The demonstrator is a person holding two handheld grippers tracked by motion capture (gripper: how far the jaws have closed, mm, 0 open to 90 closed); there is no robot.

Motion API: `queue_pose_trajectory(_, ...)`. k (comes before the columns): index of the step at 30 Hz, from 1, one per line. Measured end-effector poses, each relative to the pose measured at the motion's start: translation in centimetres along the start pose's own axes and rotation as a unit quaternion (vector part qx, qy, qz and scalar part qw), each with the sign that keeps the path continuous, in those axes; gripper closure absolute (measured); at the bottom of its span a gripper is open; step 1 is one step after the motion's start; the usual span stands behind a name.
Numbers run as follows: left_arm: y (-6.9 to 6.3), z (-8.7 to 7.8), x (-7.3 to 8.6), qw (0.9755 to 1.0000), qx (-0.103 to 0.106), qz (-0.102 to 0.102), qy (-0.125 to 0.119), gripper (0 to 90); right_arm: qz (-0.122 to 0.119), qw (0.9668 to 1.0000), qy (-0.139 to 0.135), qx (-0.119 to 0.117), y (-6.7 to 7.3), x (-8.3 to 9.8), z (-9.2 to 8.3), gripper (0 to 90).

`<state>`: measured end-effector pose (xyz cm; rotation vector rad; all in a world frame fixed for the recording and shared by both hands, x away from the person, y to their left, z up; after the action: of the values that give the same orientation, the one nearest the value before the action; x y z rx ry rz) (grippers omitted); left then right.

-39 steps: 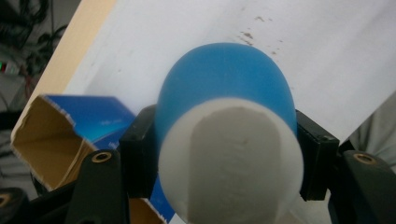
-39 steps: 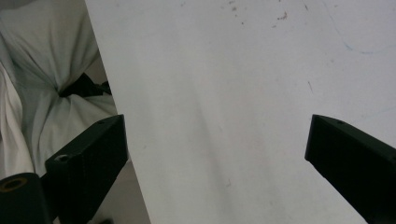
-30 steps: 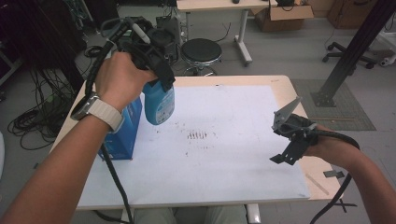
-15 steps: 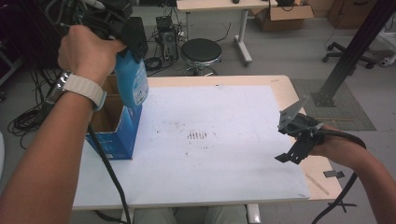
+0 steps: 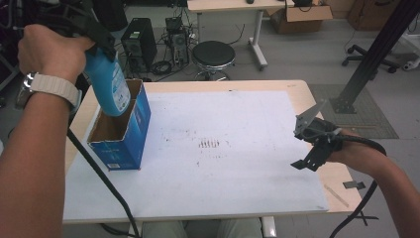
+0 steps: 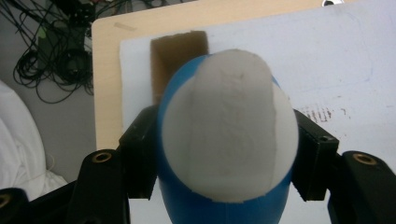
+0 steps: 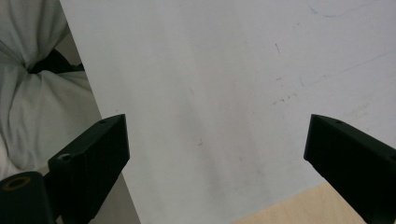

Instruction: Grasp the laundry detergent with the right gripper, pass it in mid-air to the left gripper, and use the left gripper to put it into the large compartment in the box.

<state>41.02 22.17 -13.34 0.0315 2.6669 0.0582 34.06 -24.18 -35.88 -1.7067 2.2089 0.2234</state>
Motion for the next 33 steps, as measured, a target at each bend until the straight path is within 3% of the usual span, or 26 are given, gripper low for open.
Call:
queue_pose_trajectory(9, 1.7, 2.0, 0.7, 0.9996, -0.015, -0.025, -0.002, 38.0, -0.001, 1.0, -0.002, -0.002, 0.1, 0.1, 0.3, 6.5)
queue_pose_trajectory(16, 2.4, 3.8, 1.2, 0.9994, -0.018, -0.028, -0.004, 38.0, 0.003, 1.0, -0.004, -0.001, -0.1, 0.4, 0.3, 6.5)
queue_pose_trajectory(28, 3.4, 8.6, 2.9, 0.9995, -0.021, -0.025, 0.004, 38.0, 0.011, 0.9999, 0.002, -0.003, 0.0, 0.9, 0.6, 6.6)
queue_pose_trajectory(33, 3.5, 11.7, 4.1, 0.9995, -0.018, -0.022, 0.009, 38.1, 0.017, 0.9998, 0.0, -0.005, 0.0, 0.9, 0.9, 6.6)
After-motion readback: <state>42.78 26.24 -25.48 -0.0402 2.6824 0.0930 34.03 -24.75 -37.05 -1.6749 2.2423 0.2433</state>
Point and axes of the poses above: each handheld gripper's, and its own axes: z roughly forward along the jaws, x roughly out of its underside, y roughly to its left, the point moved 9 cm from there along z, roughly forward along the jaws, and after that the axes turned 4 degrees about -z, right-handed, at the moved point
